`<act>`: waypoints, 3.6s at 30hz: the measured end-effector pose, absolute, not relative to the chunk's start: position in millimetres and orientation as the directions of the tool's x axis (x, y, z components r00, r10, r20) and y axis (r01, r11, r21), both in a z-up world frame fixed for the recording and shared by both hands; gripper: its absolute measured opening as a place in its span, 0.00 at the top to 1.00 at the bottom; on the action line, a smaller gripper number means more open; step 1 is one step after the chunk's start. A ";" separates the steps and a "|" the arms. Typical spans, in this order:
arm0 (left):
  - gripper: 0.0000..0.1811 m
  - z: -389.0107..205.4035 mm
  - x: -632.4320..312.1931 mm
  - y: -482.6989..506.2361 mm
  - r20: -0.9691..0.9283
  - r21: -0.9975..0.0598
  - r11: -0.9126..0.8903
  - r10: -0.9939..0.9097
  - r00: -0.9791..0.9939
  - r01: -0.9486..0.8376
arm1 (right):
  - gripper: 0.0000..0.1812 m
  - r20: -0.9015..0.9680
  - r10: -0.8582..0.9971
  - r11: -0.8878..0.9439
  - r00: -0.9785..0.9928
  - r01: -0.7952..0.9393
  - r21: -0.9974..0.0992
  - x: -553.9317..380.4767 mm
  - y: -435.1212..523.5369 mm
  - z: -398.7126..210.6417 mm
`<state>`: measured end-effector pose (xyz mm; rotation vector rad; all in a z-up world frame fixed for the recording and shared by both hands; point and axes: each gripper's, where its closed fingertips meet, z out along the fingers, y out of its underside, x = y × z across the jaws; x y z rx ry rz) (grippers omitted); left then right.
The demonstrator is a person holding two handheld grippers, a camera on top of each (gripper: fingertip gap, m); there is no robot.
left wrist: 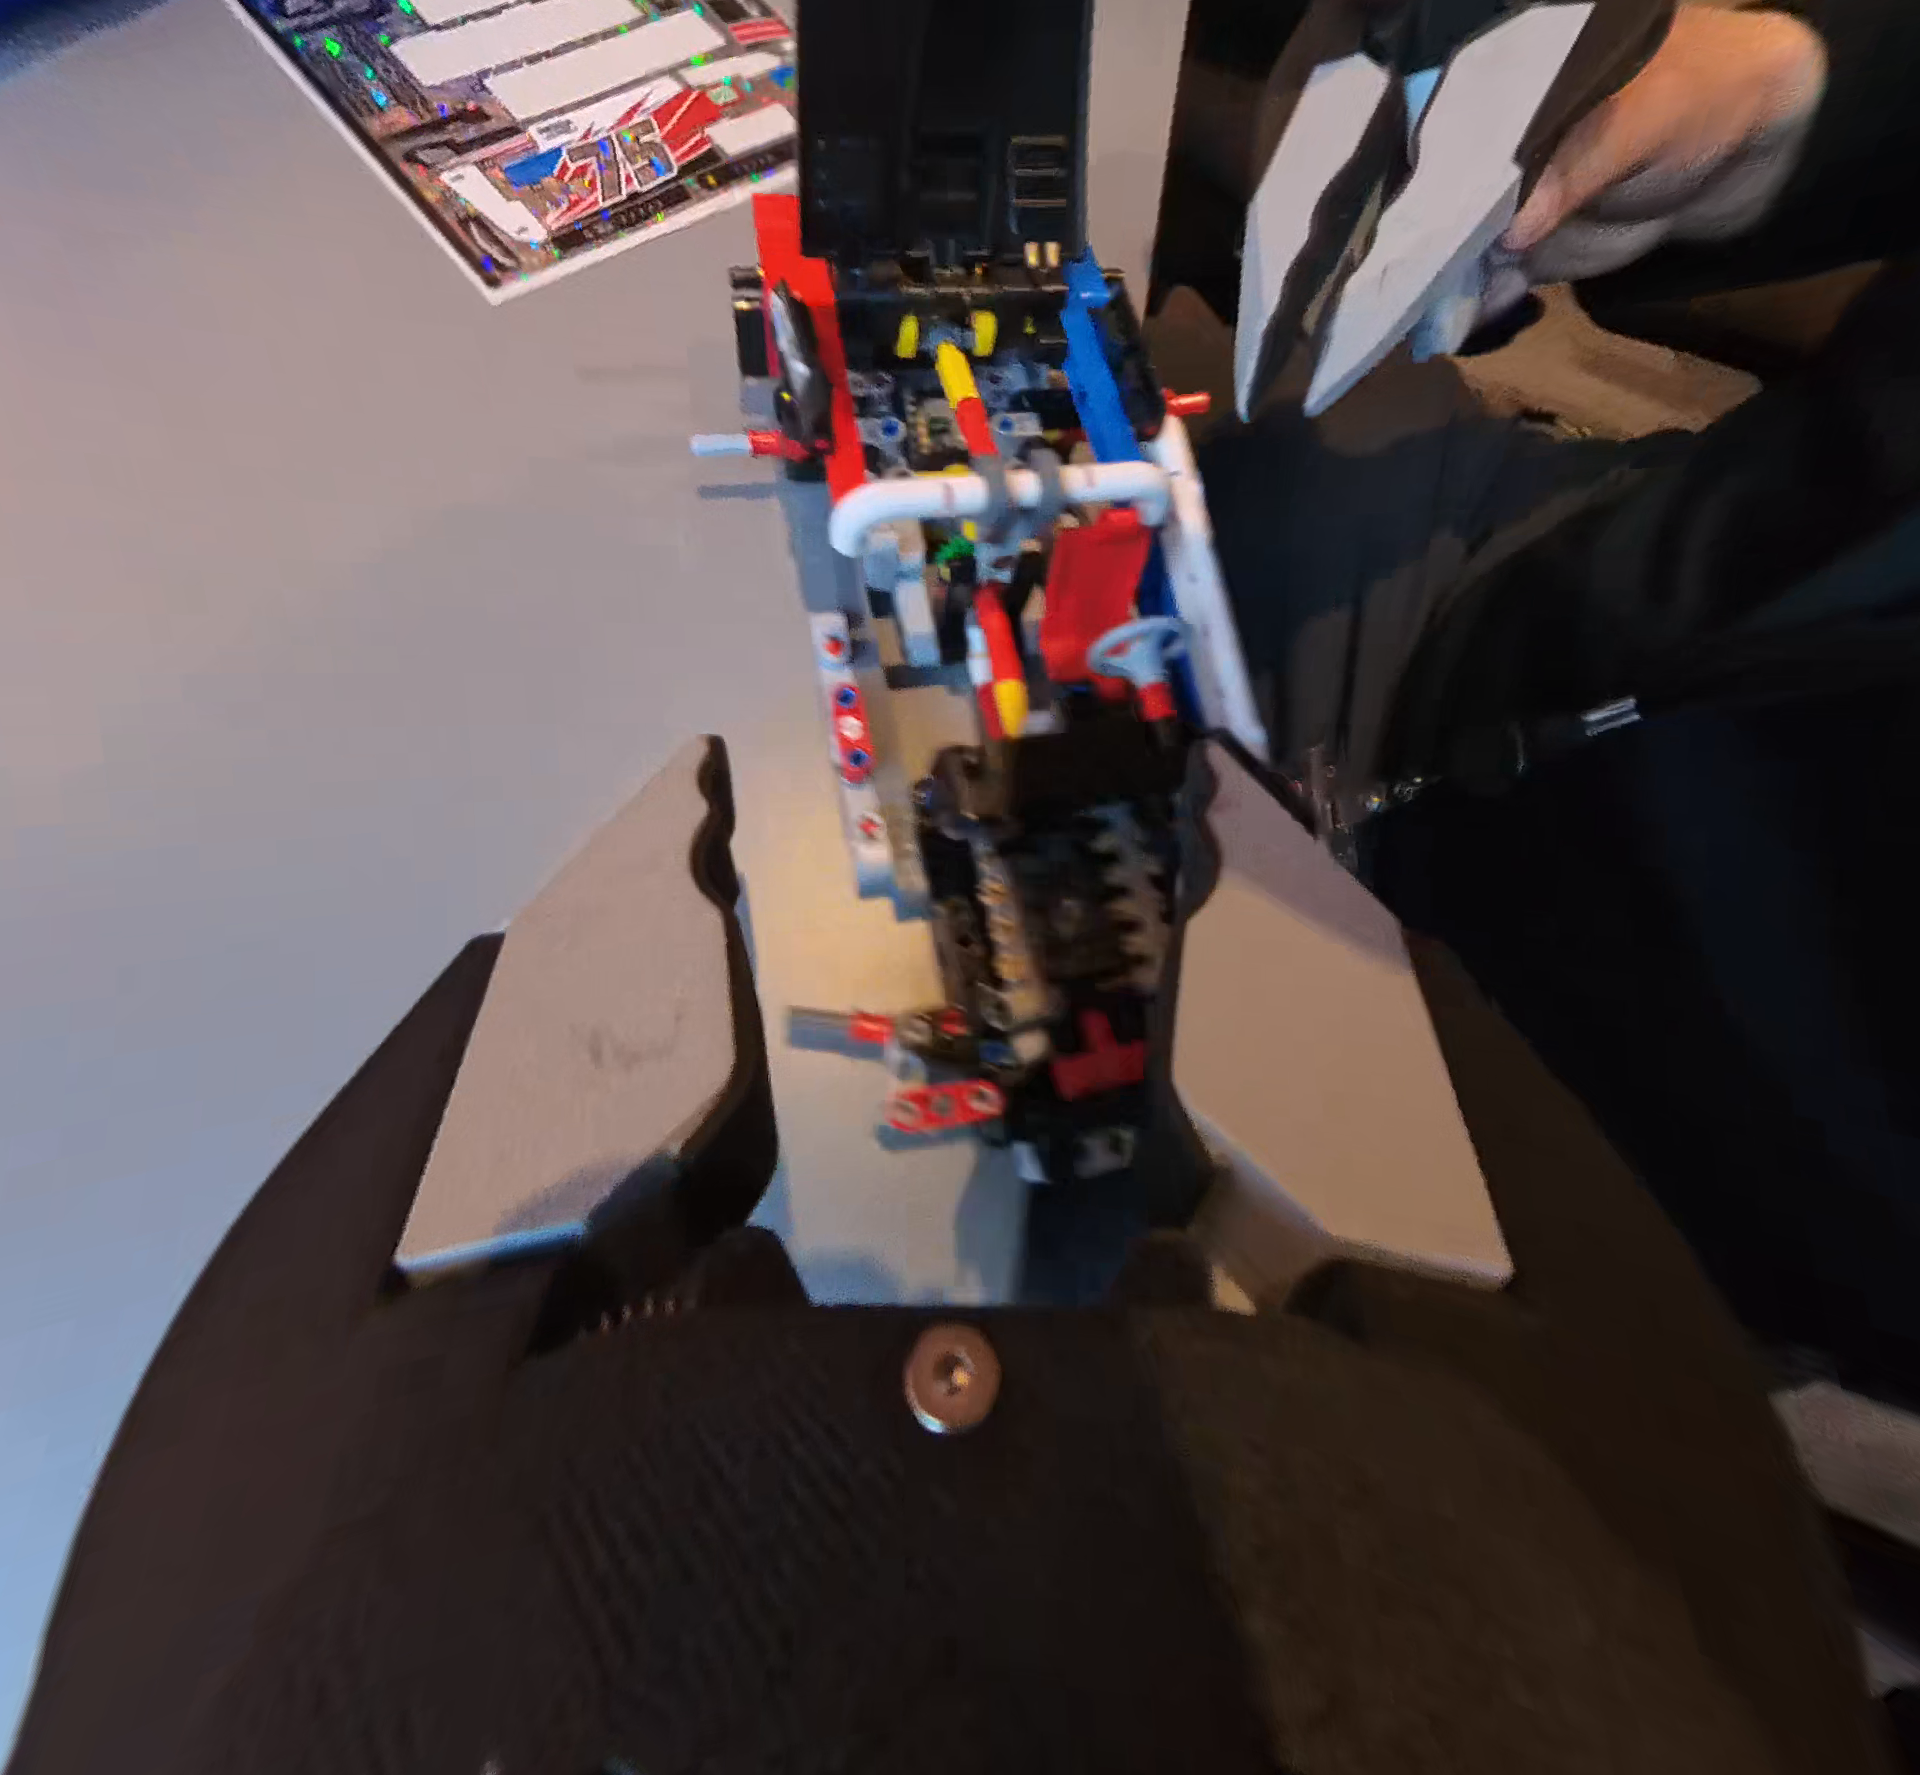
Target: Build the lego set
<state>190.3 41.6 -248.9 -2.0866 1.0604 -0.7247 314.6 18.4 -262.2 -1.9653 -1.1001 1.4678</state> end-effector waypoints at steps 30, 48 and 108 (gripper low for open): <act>0.64 -254.0 217.3 102.2 0.465 -0.821 -0.480 -0.876 0.126 -0.310 | 0.92 -0.740 0.668 -0.732 0.077 0.244 -0.635 309.8 25.1 -269.3; 0.55 -216.5 172.5 40.1 0.319 -0.817 -0.549 -0.684 0.656 -0.175 | 0.80 -0.244 0.965 -0.263 0.098 0.311 -0.913 382.0 43.0 -260.5; 0.45 -246.4 140.6 -25.5 0.112 -0.806 -0.562 -0.452 0.885 -0.185 | 0.75 -0.134 0.987 -0.157 0.085 0.408 -0.899 329.2 82.7 -278.1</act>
